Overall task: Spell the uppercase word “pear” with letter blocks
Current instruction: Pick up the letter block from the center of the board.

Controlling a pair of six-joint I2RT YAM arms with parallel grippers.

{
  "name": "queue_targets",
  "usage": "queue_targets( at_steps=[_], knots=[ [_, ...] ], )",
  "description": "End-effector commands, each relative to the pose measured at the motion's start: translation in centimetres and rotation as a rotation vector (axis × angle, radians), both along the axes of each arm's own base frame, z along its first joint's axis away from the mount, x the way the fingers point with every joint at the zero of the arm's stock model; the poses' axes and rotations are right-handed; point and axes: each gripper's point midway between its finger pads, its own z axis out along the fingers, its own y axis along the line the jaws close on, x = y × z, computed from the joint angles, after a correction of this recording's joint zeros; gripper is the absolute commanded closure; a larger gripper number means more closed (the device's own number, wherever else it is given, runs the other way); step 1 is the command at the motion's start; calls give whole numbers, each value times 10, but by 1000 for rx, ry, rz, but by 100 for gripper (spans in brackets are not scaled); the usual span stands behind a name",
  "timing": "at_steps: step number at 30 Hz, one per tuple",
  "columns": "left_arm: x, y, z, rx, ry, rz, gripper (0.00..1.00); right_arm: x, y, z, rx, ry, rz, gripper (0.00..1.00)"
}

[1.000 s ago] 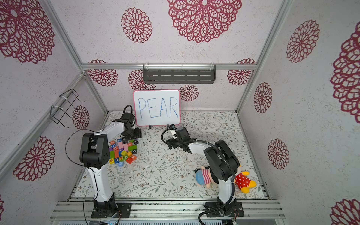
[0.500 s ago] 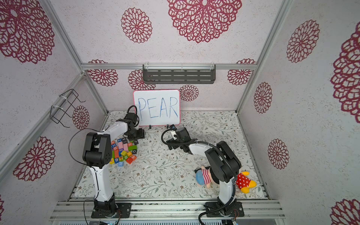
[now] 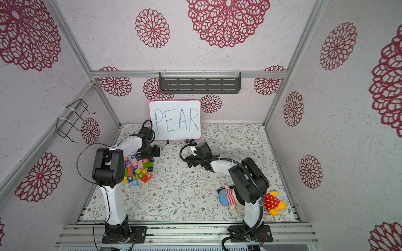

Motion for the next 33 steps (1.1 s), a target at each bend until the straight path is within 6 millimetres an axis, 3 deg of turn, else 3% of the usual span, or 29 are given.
queue_targets(
  at_steps=[1,15,18,22,33],
  knots=[
    [-2,2,-5,22,21,-13,26,6,9,21,38,-40,-1,1],
    [-31,-24,-14,-20,73,-16,38,4,9,20,40,-39,6,1],
    [-30,-22,-13,-1,64,-17,43,1,10,19,47,-38,16,1],
    [-26,-19,-14,23,66,-11,60,-1,12,18,45,-33,20,1],
    [-16,-25,-9,10,43,-20,69,-5,9,18,33,-37,5,1]
  ],
)
